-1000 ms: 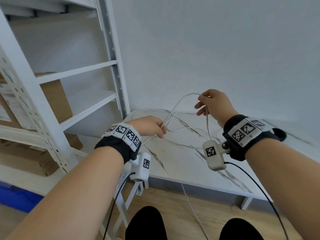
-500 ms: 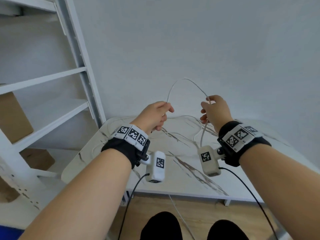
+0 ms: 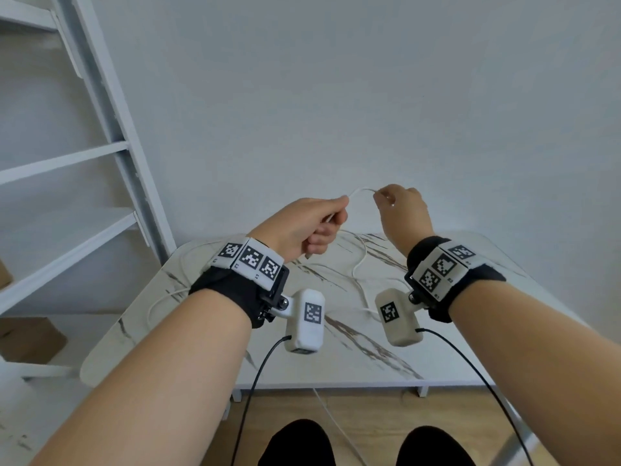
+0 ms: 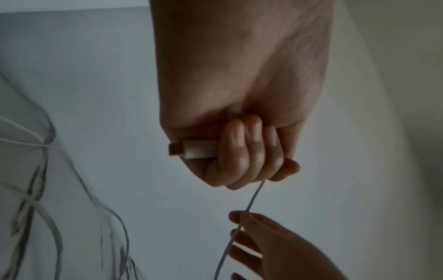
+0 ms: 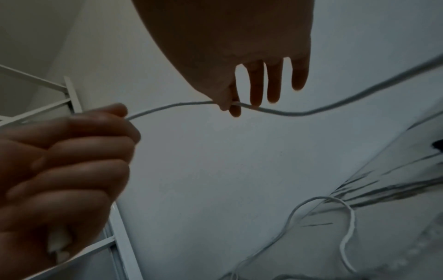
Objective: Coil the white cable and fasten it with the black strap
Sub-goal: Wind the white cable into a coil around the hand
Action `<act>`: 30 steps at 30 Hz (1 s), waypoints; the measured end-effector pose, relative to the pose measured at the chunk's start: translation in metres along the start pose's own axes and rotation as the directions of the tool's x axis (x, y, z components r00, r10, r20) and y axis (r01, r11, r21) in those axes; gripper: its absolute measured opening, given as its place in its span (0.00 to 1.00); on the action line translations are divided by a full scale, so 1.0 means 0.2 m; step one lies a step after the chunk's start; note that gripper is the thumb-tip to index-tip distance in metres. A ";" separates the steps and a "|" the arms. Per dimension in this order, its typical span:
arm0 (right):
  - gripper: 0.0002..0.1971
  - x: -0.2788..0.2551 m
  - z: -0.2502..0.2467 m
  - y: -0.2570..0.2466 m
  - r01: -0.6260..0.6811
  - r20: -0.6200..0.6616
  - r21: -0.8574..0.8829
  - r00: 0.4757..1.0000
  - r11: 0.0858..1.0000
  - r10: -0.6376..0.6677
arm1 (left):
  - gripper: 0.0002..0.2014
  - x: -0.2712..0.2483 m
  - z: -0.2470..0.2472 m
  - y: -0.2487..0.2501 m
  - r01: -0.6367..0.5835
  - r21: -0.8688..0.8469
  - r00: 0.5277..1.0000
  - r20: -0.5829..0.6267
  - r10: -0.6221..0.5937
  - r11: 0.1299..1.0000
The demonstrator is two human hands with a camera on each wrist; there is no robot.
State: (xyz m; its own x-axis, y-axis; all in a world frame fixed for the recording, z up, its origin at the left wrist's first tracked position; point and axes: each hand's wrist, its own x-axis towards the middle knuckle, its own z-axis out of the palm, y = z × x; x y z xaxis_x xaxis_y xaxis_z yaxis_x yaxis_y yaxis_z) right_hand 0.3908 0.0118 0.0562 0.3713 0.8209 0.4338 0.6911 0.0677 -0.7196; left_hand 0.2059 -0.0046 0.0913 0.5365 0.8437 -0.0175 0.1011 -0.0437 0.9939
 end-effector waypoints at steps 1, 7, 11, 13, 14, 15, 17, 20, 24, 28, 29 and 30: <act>0.14 0.01 0.00 0.00 -0.005 0.018 0.036 1.000 0.999 0.004 | 0.16 0.00 0.00 0.01 -0.011 -0.060 1.000 0.002 0.012 0.998; 0.19 0.03 0.05 0.00 -0.121 0.086 0.148 0.990 0.981 0.109 | 0.12 -0.03 -0.04 0.04 0.026 -0.207 0.996 0.094 -0.006 0.978; 0.17 0.05 0.10 0.00 -0.153 0.166 0.122 0.977 0.981 0.131 | 0.11 -0.02 -0.07 0.04 0.033 -0.173 0.992 0.127 -0.011 0.984; 0.13 0.02 0.13 0.00 -0.151 0.290 0.105 0.950 0.983 0.115 | 0.09 0.00 -0.08 0.03 -0.028 -0.240 0.993 0.104 0.055 0.970; 0.12 0.00 0.15 0.00 -0.142 0.375 0.093 0.922 0.985 0.098 | 0.09 0.02 -0.08 0.03 -0.062 -0.284 0.993 0.079 0.088 0.957; 0.11 -0.02 0.17 -0.01 -0.126 0.461 0.076 0.884 0.989 0.077 | 0.09 0.04 -0.09 0.02 -0.092 -0.329 0.992 0.047 0.114 0.940; 0.11 -0.07 0.20 -0.02 -0.073 0.598 0.042 0.801 0.996 0.034 | 0.10 0.09 -0.09 0.00 -0.131 -0.397 0.991 -0.026 0.132 0.908; 0.10 -0.11 0.24 -0.03 0.025 0.683 -0.006 0.730 1.000 -0.014 | 0.17 0.14 -0.10 -0.01 -0.159 -0.428 0.985 -0.134 0.111 0.890; 0.09 -0.14 0.25 -0.05 0.089 0.723 -0.015 0.689 0.996 -0.051 | 0.24 0.19 -0.13 -0.04 -0.227 -0.403 0.951 -0.286 0.114 0.887; 0.08 -0.15 0.24 -0.08 0.152 0.745 0.002 0.659 0.988 -0.103 | 0.27 0.24 -0.17 -0.10 -0.239 -0.199 0.899 -0.415 0.139 0.950; 0.08 -0.15 0.23 -0.08 0.171 0.746 0.002 0.656 0.985 -0.115 | 0.28 0.25 -0.19 -0.12 -0.228 -0.094 0.878 -0.449 0.163 0.969; 0.07 -0.15 0.23 -0.08 0.188 0.747 0.002 0.653 0.982 -0.127 | 0.28 0.25 -0.20 -0.14 -0.210 0.017 0.859 -0.474 0.192 0.978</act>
State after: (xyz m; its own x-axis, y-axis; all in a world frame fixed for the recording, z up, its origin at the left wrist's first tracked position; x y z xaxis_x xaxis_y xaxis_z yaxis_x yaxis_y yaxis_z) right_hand 0.3408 0.0123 0.0296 -0.3084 0.9508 -0.0308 0.7476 0.2222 -0.6259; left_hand 0.1962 0.0606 0.0671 0.0831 0.9702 0.2278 0.0001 -0.2286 0.9735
